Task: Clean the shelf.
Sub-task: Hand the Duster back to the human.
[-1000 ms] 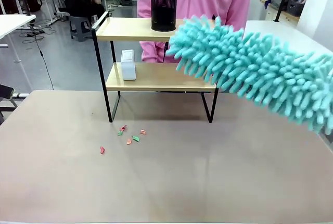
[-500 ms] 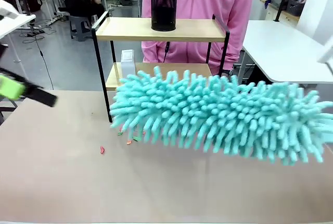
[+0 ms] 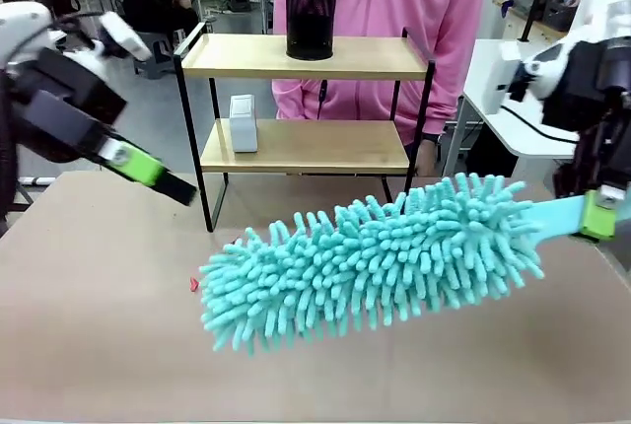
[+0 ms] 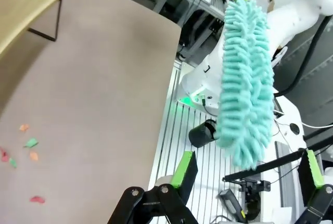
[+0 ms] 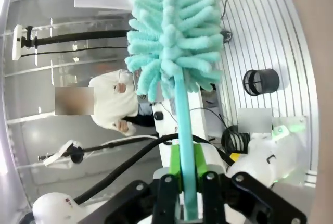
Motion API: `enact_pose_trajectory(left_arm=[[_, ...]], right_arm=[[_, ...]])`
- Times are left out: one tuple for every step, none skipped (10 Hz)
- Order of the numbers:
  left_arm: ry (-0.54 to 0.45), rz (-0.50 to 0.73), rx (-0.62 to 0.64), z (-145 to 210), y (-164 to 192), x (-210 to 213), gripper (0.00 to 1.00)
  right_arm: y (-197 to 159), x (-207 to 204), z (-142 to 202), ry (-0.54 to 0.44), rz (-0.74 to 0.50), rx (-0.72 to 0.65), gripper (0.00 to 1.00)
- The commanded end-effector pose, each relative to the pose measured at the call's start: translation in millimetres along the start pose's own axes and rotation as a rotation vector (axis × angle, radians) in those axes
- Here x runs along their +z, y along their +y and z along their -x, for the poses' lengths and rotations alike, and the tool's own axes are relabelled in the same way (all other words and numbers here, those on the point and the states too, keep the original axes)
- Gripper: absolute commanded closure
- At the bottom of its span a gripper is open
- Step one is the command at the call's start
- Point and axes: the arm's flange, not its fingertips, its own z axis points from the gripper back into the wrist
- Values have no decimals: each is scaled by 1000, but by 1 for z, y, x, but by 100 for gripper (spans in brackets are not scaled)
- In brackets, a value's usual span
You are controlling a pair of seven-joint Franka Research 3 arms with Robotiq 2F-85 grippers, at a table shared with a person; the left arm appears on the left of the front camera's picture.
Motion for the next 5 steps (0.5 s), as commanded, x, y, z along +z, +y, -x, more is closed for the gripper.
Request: enact_pose_trajectory(left_arm=[[43,19,11,-20,19,-25,0],[76,46,33,-24,27,-37,0],[104,72,41,-28,32,-50,0],[137,92,48,-28,34,-62,0],[165,113,54,-26,35,-78,0]], right_arm=[[11,25,-3,44,4,22,88],[8,24,-10,28,21,16,88],[3,22,-17,24,29,21,88],[-2,20,-22,24,27,15,88],[-6,19,-24,25,12,20,88]])
